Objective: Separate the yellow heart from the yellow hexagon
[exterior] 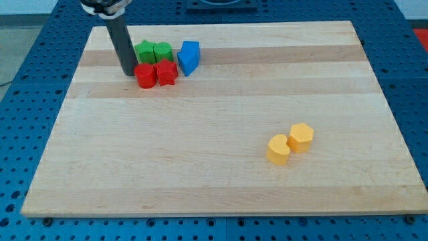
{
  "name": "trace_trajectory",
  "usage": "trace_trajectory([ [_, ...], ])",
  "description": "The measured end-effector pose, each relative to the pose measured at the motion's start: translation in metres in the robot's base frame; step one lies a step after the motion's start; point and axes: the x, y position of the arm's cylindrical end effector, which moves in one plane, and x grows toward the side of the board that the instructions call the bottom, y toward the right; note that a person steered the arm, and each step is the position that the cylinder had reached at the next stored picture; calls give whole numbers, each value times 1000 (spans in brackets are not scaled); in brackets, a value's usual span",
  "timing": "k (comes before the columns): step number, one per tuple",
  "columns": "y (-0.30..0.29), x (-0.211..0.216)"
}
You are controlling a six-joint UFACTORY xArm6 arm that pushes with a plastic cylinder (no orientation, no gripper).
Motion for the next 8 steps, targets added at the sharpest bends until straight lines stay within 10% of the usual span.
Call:
trace_trajectory([
  [4,-38,104],
  [8,203,235],
])
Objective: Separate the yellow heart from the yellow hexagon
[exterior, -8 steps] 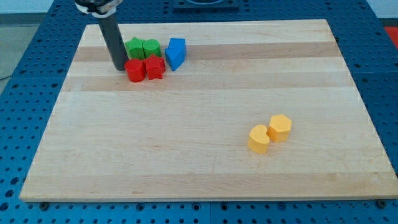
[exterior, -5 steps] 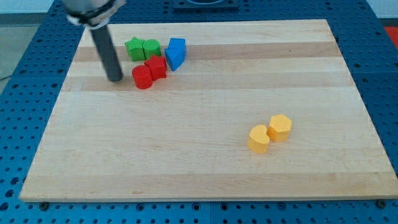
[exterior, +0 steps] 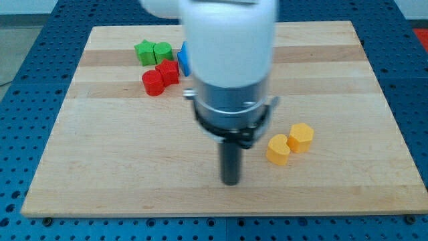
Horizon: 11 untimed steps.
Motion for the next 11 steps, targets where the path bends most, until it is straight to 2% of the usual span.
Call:
trace_trajectory([
  [1,52,-18],
  [2,59,-65],
  [3,9,-105],
  [4,28,-84],
  [5,91,-64],
  [6,170,-65],
  [7,184,-83],
  [9,27,-91],
  [10,7,-91],
  [11,28,-102],
])
